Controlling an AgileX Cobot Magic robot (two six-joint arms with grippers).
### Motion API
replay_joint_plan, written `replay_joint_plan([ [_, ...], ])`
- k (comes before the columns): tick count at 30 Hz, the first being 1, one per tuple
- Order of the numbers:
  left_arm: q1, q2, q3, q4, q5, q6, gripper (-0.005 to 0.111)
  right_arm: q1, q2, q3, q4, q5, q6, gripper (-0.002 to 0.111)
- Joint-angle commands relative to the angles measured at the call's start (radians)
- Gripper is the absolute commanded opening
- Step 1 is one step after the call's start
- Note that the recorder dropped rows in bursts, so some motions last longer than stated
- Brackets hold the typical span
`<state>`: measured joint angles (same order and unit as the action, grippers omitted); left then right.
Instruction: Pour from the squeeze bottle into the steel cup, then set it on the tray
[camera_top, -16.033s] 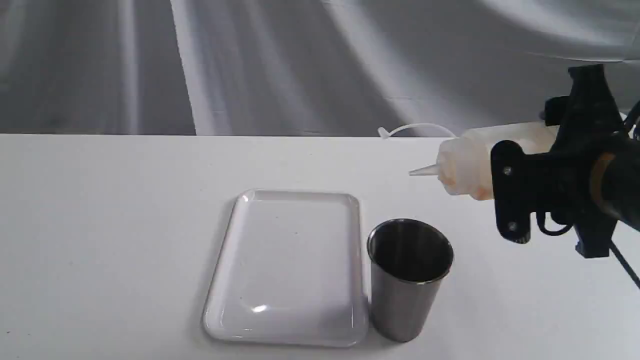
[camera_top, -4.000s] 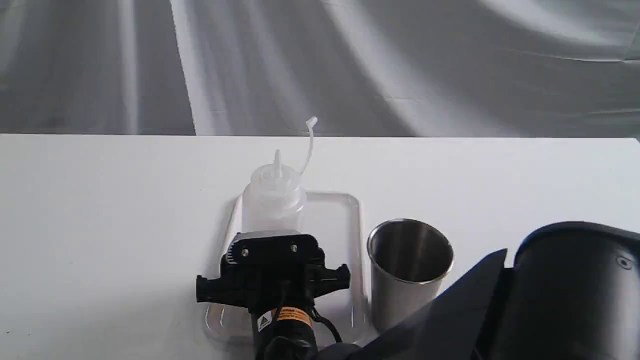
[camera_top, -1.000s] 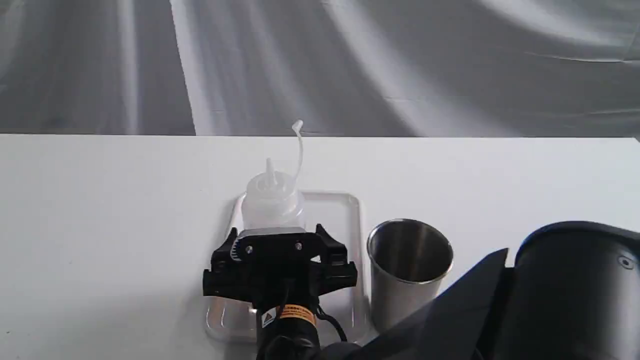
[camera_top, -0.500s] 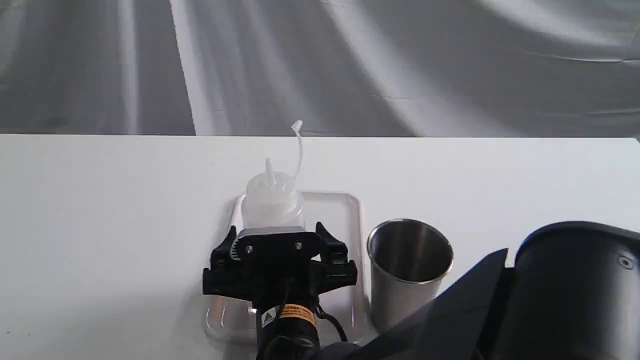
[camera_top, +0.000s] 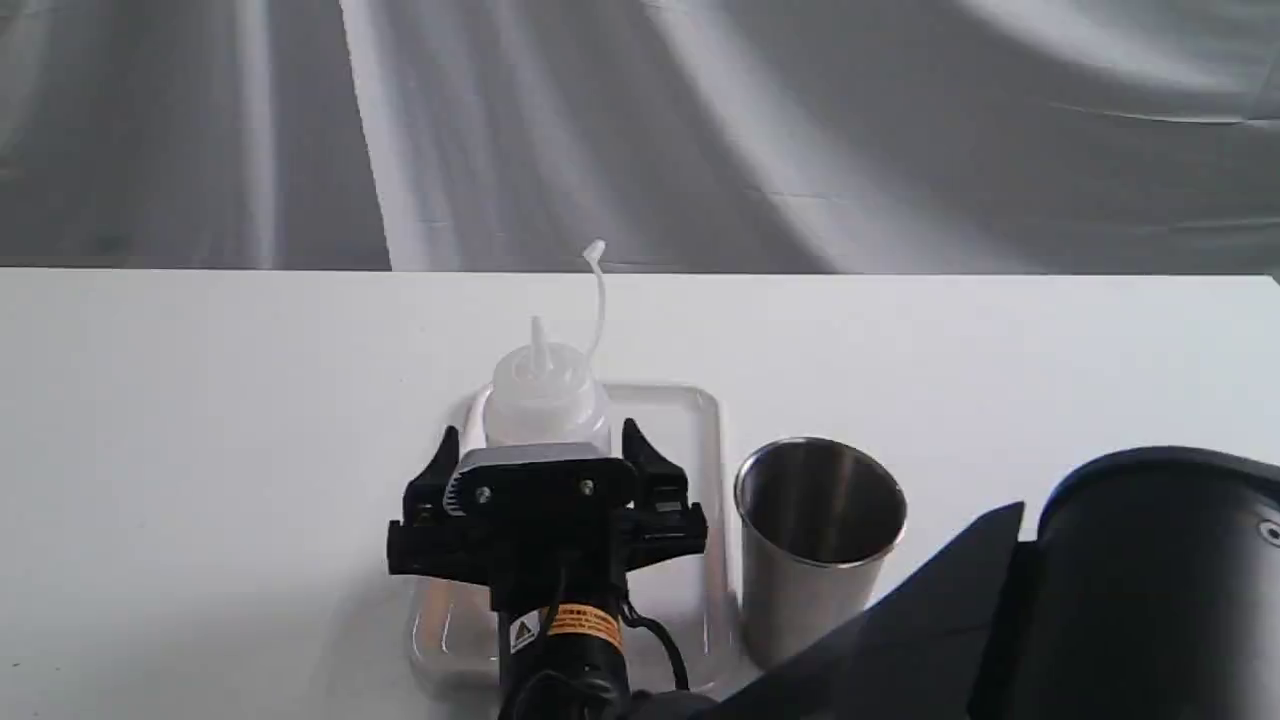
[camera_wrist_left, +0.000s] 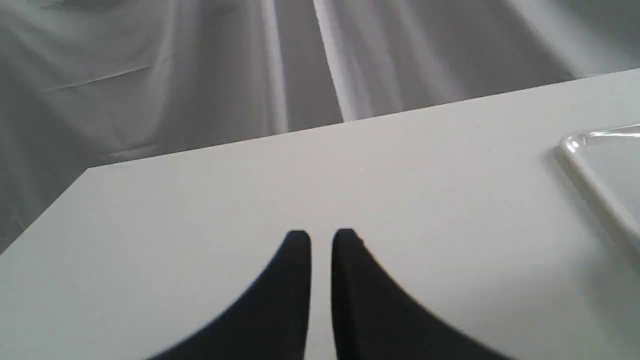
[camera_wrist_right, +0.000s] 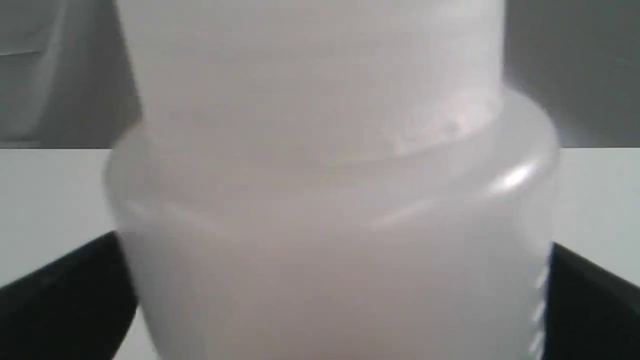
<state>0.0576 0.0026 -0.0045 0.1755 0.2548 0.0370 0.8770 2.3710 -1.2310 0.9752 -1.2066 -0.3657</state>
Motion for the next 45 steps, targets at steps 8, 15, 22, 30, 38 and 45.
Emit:
replay_joint_plan([
  [8, 0.002, -0.003, 0.004, 0.0, -0.015, -0.008, 0.008, 0.001, -0.055, -0.004, -0.026, -0.014, -0.039, 0.105],
  [15, 0.002, -0.003, 0.004, 0.0, -0.015, -0.008, 0.008, 0.001, -0.099, -0.004, -0.026, -0.014, -0.056, 0.105],
  [22, 0.002, -0.003, 0.004, 0.0, -0.015, -0.006, 0.008, 0.001, -0.142, -0.004, 0.005, -0.014, -0.104, 0.105],
  [30, 0.002, -0.003, 0.004, 0.0, -0.015, -0.006, 0.008, 0.001, -0.209, -0.004, 0.014, -0.014, -0.182, 0.105],
  [38, 0.002, -0.003, 0.004, 0.0, -0.015, -0.006, 0.008, 0.001, -0.297, -0.004, 0.023, -0.014, -0.245, 0.105],
  [45, 0.002, -0.003, 0.004, 0.0, -0.015, -0.006, 0.008, 0.001, -0.4, -0.004, 0.023, -0.014, -0.322, 0.105],
])
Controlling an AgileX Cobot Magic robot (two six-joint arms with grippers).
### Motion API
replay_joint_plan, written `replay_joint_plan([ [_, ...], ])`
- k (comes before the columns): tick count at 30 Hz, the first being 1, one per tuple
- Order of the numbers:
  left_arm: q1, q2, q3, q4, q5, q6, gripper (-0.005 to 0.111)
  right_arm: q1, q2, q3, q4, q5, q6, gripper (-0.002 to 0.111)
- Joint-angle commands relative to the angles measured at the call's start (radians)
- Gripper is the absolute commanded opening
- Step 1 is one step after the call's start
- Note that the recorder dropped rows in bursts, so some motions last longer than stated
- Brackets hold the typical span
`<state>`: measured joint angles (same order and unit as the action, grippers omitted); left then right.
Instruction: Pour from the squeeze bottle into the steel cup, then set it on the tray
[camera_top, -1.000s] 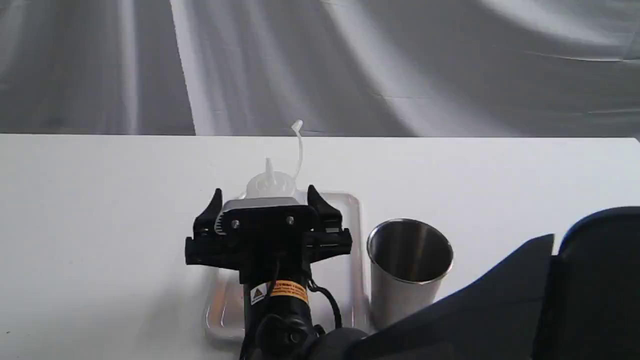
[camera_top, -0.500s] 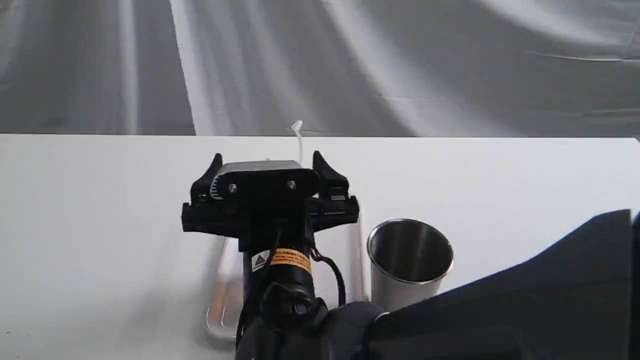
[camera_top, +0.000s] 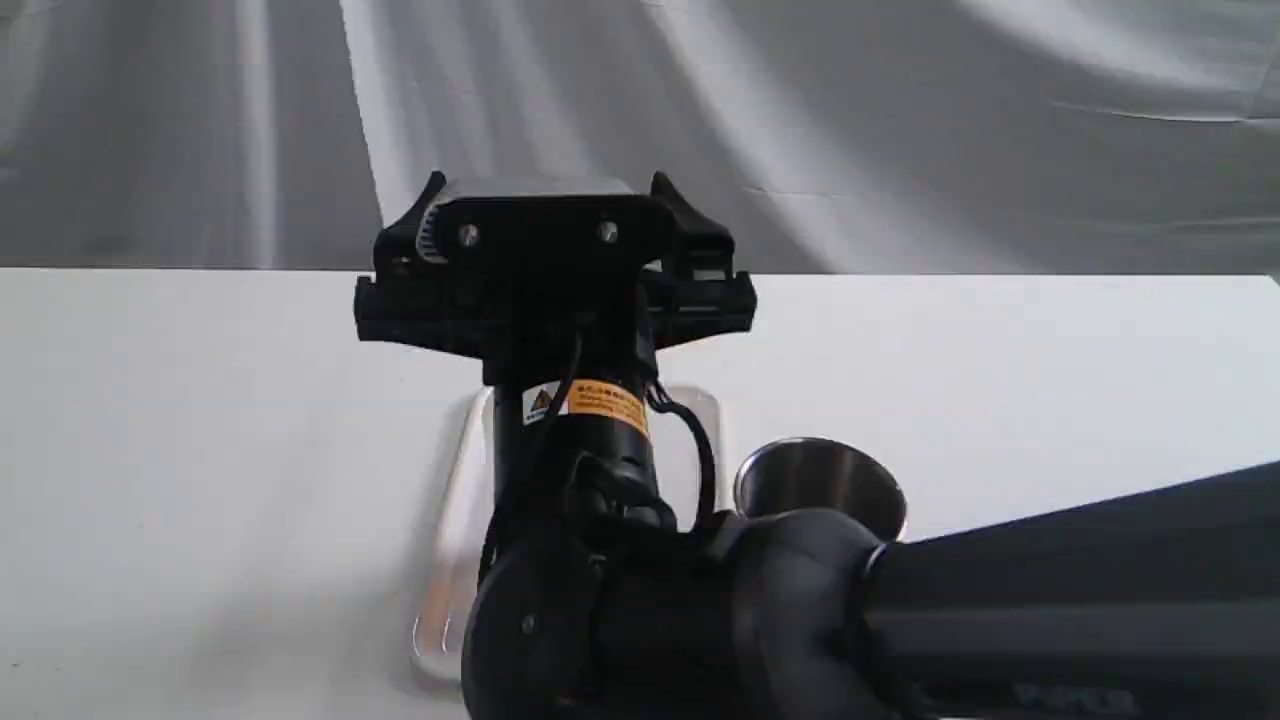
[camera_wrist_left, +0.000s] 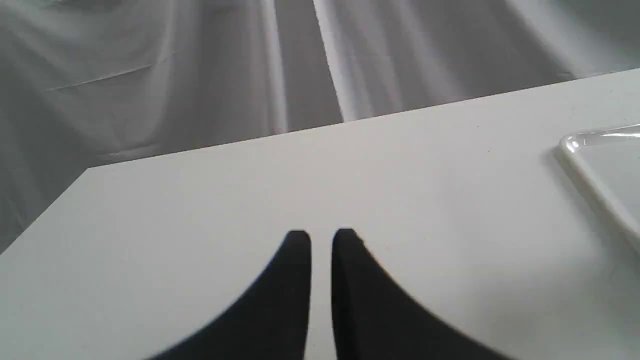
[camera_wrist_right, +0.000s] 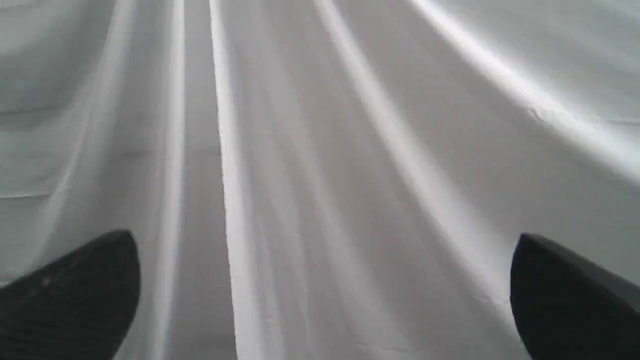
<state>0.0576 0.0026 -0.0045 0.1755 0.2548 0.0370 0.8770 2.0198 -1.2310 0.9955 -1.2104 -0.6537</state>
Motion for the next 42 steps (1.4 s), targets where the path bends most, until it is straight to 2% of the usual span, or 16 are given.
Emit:
replay_joint_plan([
  [1, 0.002, -0.003, 0.004, 0.0, -0.015, -0.006, 0.008, 0.004, -0.067, -0.004, 0.002, -0.011, -0.046, 0.105],
  [12, 0.002, -0.003, 0.004, 0.0, -0.015, -0.008, 0.008, 0.081, -0.298, -0.004, 0.044, -0.011, -0.257, 0.105],
  [18, 0.002, -0.003, 0.004, 0.0, -0.015, -0.008, 0.008, 0.151, -0.432, -0.004, 0.174, -0.011, -0.424, 0.098],
  [22, 0.002, -0.003, 0.004, 0.0, -0.015, -0.005, 0.008, 0.204, -0.501, -0.004, 0.269, -0.011, -0.588, 0.077],
  [32, 0.002, -0.003, 0.004, 0.0, -0.015, -0.007, 0.008, 0.268, -0.564, -0.004, 0.374, -0.011, -0.848, 0.002],
  [42, 0.002, -0.003, 0.004, 0.0, -0.015, -0.007, 0.008, 0.268, -0.642, -0.004, 0.616, -0.011, -0.943, 0.0],
])
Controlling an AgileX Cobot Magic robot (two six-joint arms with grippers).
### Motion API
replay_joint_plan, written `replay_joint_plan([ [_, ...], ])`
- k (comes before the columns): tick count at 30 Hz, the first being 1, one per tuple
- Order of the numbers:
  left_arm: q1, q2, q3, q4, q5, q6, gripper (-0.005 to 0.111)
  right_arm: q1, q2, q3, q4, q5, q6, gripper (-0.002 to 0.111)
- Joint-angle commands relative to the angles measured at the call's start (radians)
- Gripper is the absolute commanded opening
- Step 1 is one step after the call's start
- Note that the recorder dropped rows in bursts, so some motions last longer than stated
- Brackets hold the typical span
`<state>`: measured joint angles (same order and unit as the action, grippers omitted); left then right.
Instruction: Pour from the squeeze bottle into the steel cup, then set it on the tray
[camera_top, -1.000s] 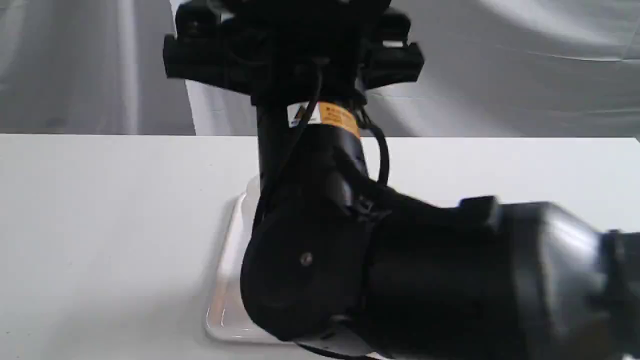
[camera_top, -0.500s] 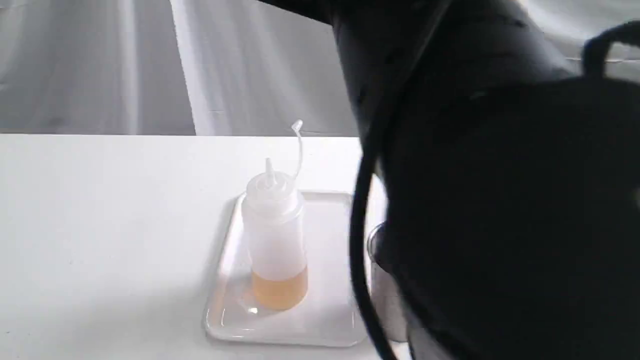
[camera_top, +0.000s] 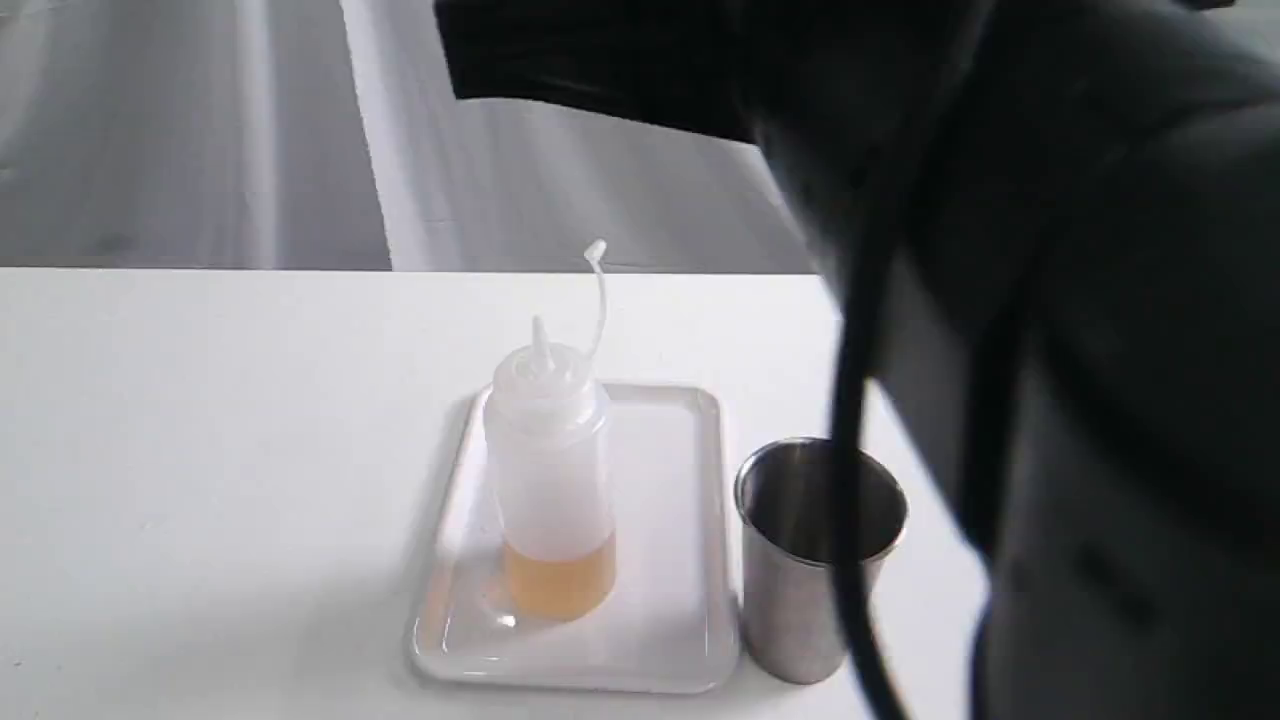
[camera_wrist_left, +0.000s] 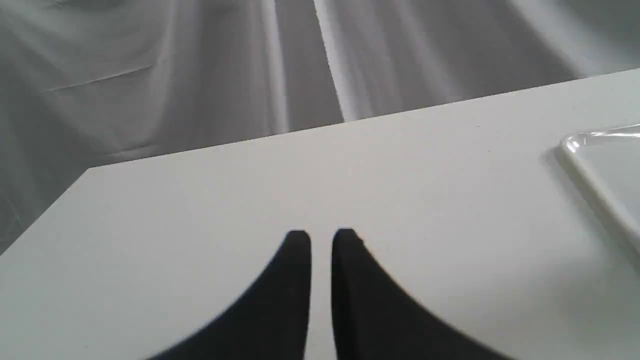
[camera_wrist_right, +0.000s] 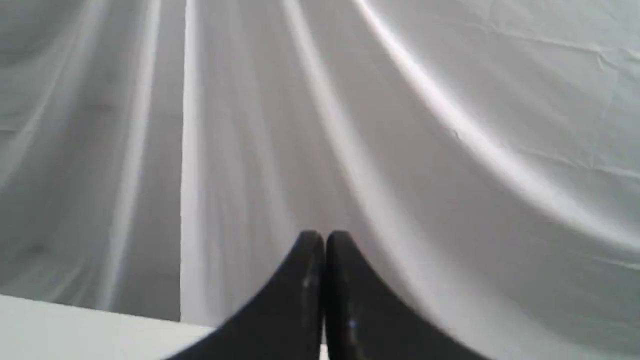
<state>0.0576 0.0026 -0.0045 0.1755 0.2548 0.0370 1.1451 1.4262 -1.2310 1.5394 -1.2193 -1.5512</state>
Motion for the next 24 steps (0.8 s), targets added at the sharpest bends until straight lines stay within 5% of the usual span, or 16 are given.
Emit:
replay_joint_plan([
  [1, 0.002, -0.003, 0.004, 0.0, -0.015, -0.007, 0.008, 0.0, -0.07, -0.004, 0.112, -0.002, -0.048, 0.0],
  [10, 0.002, -0.003, 0.004, 0.0, -0.015, -0.005, 0.008, -0.112, -0.158, 0.071, 0.205, 0.017, -0.04, 0.0],
  [24, 0.002, -0.003, 0.004, 0.0, -0.015, -0.008, 0.008, -0.443, -0.375, 0.439, 0.205, 0.78, -0.011, 0.0],
])
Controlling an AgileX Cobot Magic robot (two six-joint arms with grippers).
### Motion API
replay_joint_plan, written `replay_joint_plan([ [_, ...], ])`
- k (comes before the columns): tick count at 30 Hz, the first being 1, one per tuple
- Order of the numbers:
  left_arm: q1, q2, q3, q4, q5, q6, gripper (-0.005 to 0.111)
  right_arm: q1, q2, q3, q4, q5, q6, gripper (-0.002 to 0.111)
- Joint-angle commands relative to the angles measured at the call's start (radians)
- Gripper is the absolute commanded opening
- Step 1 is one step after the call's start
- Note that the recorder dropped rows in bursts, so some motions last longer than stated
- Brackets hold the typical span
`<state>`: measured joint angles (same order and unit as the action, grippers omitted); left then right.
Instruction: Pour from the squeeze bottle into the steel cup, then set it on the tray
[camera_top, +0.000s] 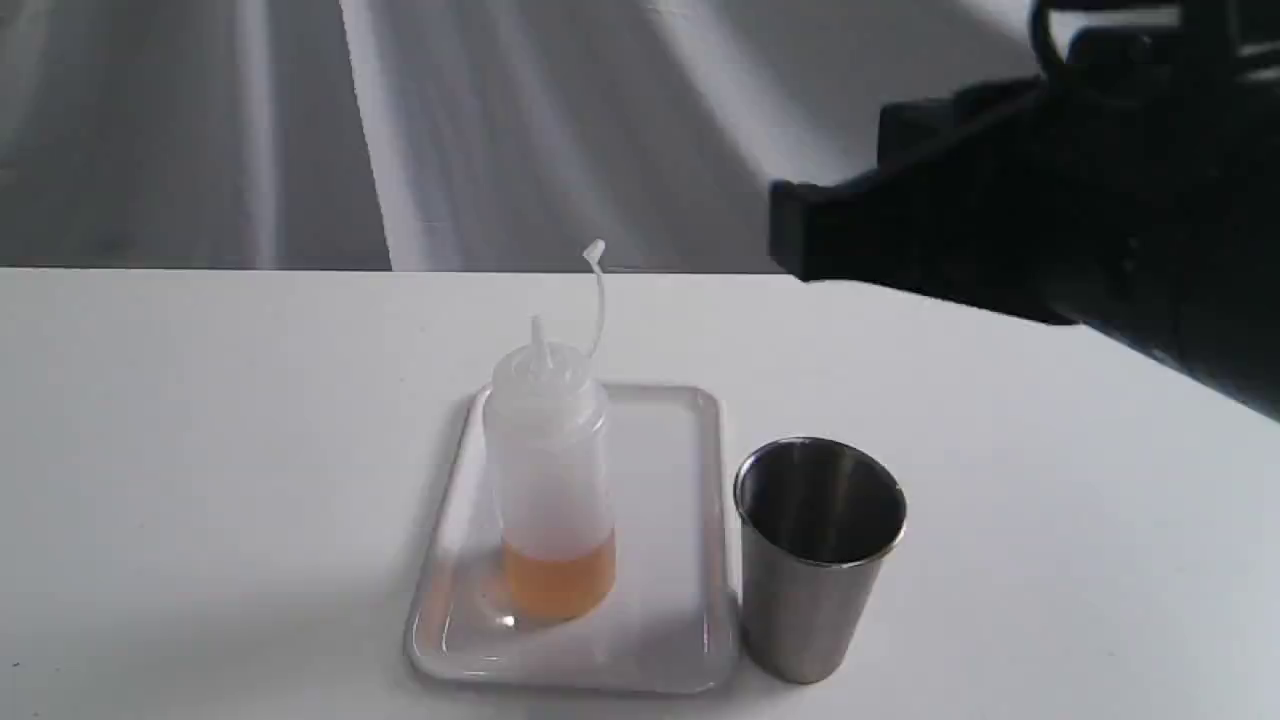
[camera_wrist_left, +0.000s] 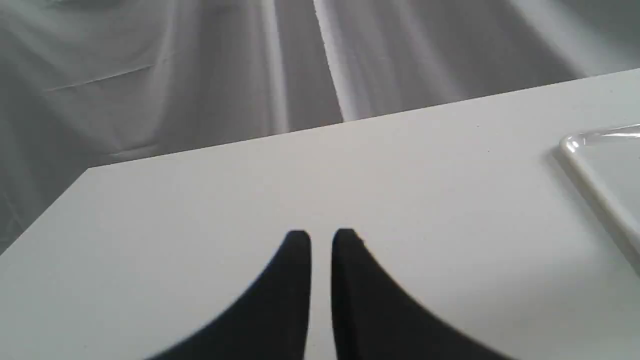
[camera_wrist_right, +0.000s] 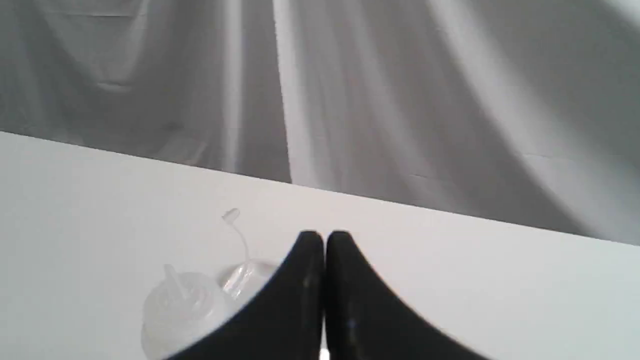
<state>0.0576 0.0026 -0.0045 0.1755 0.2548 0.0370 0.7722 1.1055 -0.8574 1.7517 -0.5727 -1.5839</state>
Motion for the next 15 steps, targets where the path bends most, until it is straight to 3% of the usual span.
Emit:
replay_joint_plan([
  [1, 0.002, -0.003, 0.004, 0.0, -0.015, -0.008, 0.008, -0.104, -0.075, 0.09, -0.007, 0.186, 0.022, 0.0],
  [5, 0.002, -0.003, 0.004, 0.0, -0.015, -0.005, 0.008, -0.233, -0.153, 0.188, -0.007, 0.378, 0.022, 0.0],
  [15, 0.002, -0.003, 0.004, 0.0, -0.015, -0.007, 0.008, -0.475, -0.319, 0.415, -0.007, 0.625, 0.022, 0.0],
])
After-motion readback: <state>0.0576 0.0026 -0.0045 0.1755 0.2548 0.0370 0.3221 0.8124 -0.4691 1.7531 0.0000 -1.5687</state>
